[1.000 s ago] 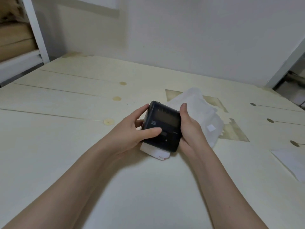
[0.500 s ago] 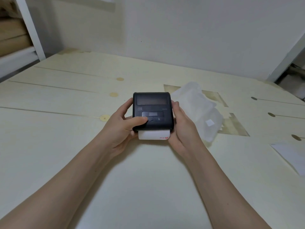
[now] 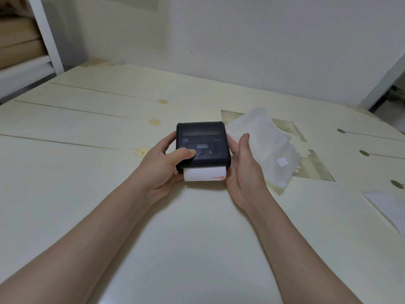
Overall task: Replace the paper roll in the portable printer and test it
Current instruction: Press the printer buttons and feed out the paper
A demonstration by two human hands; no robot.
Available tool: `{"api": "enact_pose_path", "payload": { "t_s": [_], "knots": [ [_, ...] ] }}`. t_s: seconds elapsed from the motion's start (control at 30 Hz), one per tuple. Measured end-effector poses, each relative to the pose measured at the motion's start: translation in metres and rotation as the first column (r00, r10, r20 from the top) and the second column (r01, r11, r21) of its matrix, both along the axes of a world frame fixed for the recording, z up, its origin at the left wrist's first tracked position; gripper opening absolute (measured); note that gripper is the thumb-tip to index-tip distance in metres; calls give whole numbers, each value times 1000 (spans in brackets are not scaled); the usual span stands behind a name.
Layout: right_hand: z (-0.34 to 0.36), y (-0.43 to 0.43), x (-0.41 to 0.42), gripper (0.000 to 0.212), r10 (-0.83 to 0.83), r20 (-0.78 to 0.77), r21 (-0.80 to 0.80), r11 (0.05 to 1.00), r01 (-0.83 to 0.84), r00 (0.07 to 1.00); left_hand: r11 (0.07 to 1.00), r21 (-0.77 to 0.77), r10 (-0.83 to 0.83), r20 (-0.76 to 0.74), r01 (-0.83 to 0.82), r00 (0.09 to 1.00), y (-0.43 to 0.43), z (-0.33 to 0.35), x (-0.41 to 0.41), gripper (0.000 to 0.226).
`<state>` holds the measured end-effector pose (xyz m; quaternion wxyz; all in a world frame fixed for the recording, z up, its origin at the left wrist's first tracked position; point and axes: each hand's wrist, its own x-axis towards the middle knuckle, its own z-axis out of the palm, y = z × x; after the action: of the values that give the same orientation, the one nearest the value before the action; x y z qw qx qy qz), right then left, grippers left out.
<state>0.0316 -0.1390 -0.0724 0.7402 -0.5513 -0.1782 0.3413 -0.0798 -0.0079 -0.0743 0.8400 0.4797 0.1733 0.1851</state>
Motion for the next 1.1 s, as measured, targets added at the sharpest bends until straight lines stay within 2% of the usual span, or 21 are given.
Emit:
{"api": "enact_pose_path", "payload": {
  "t_s": [1.1],
  "knots": [
    [-4,-1,-1,66,-13,56,50,999,10,998,1000,-11,-9,31,10,999,2,-1,2,62]
  ]
}}
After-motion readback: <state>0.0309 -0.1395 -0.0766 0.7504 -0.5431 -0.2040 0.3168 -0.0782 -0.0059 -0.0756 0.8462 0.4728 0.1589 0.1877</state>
